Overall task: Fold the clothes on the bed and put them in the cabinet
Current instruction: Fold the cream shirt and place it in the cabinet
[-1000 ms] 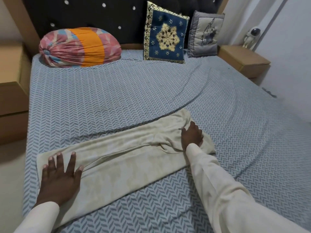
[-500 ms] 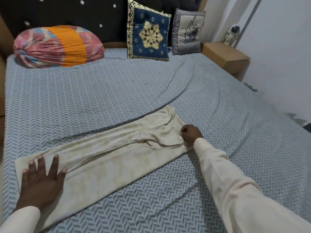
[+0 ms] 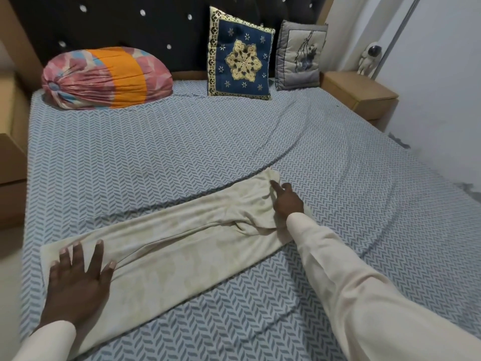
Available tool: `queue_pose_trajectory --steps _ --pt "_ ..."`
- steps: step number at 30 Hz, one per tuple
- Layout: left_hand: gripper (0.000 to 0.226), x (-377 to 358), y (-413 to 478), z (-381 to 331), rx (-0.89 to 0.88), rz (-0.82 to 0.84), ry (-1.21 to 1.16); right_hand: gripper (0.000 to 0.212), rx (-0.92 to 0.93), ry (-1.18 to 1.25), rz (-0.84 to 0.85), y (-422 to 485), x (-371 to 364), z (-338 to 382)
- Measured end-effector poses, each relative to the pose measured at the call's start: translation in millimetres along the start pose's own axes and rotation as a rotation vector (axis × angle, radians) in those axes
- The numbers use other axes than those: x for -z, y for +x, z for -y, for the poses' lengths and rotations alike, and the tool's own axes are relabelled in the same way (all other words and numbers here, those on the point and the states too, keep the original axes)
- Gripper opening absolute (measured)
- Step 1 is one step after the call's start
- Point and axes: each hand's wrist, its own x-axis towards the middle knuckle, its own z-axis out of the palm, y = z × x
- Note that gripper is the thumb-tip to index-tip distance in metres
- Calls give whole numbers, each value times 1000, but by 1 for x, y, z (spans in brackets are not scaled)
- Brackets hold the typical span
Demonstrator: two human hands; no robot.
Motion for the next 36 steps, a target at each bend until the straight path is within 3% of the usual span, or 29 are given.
queue_pose_trajectory --steps 4,8,10,13,17,21,26,30,36 --pt "68 2 1 -1 10 18 -13 53 -32 111 113 5 1 19" --pt "69 4 -1 -1 2 4 -28 48 -142 465 -194 0 1 28" --pt "69 4 1 -2 6 5 -32 50 -242 546 -213 0 2 24" --pt "68 3 1 -1 17 20 -34 45 -398 527 -108 2 -1 19" --pt "68 1 1 0 7 -5 -19 35 -379 548 -45 4 -1 23" --pt "80 -3 4 3 13 8 -11 42 -388 500 27 0 3 27" --pt "71 -7 6 4 25 8 -6 48 -360 303 -180 1 5 28" --pt "85 -11 8 7 7 -16 -8 50 -154 194 -13 12 2 33" --pt "88 -11 9 8 16 -21 -30 38 -163 174 -196 6 -13 43"
